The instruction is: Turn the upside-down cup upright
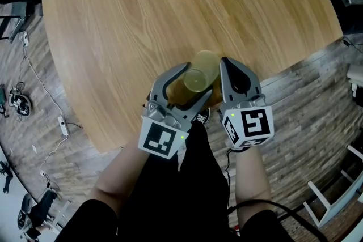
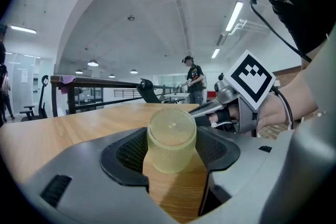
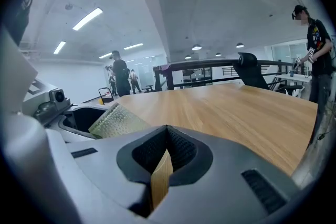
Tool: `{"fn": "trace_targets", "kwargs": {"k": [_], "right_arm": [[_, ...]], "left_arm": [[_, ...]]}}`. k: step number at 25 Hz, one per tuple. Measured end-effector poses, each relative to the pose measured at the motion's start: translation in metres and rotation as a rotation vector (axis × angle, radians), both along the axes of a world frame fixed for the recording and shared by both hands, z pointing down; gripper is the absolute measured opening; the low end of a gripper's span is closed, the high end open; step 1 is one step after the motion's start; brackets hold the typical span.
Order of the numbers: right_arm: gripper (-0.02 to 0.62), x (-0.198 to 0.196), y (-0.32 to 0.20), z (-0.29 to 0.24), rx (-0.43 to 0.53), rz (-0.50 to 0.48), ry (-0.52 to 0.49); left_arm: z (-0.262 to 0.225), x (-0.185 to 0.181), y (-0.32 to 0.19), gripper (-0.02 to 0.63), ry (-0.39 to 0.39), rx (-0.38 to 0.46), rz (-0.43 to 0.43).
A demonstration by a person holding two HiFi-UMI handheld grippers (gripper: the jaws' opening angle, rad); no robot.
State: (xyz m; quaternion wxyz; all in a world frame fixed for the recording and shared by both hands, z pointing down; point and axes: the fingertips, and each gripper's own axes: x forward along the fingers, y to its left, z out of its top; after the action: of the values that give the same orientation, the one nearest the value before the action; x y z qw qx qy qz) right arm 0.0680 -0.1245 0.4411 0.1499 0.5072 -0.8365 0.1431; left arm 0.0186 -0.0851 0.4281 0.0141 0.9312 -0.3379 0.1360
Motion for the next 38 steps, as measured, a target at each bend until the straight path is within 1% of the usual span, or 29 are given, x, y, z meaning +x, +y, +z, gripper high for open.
{"fn": "trace_targets", "kwargs": {"k": [9, 12, 23, 29, 31, 33, 35, 38], "right_arm": [[0.014, -0.003, 0.001, 0.026, -0.072, 0.002, -0.001], [0.014, -0.002, 0.0, 0.027, -0.074, 0.004, -0.006], [0.014, 0.0, -0.007, 0.036, -0.089, 0.029, -0.002], [0.014, 0.007, -0.007, 0.034, -0.069, 0.067, -0.003], [0.014, 0.012, -0.007, 0.031, -0.056, 0.085, 0.001], [0.014, 0.017, -0.009, 0.021, -0.031, 0.105, 0.001], [0.014, 0.018, -0.007, 0.003, 0.001, 0.114, -0.004], [0.014, 0.012, 0.005, -0.039, 0.06, 0.1, -0.013]], "left_arm": [[0.007, 0.006, -0.008, 0.287, -0.007, -0.013, -0.012], [0.011, 0.007, -0.009, 0.287, -0.007, -0.014, -0.008], [0.015, 0.008, -0.018, 0.288, 0.033, -0.031, -0.008], [0.012, 0.003, -0.011, 0.288, 0.042, -0.018, 0.006], [0.005, -0.003, -0.008, 0.287, 0.063, -0.02, -0.008], [-0.008, -0.01, -0.007, 0.287, 0.108, -0.015, -0.042], [-0.029, -0.017, -0.006, 0.284, 0.154, 0.011, -0.076], [-0.06, -0.025, -0.003, 0.2, 0.192, 0.044, -0.11]]}}
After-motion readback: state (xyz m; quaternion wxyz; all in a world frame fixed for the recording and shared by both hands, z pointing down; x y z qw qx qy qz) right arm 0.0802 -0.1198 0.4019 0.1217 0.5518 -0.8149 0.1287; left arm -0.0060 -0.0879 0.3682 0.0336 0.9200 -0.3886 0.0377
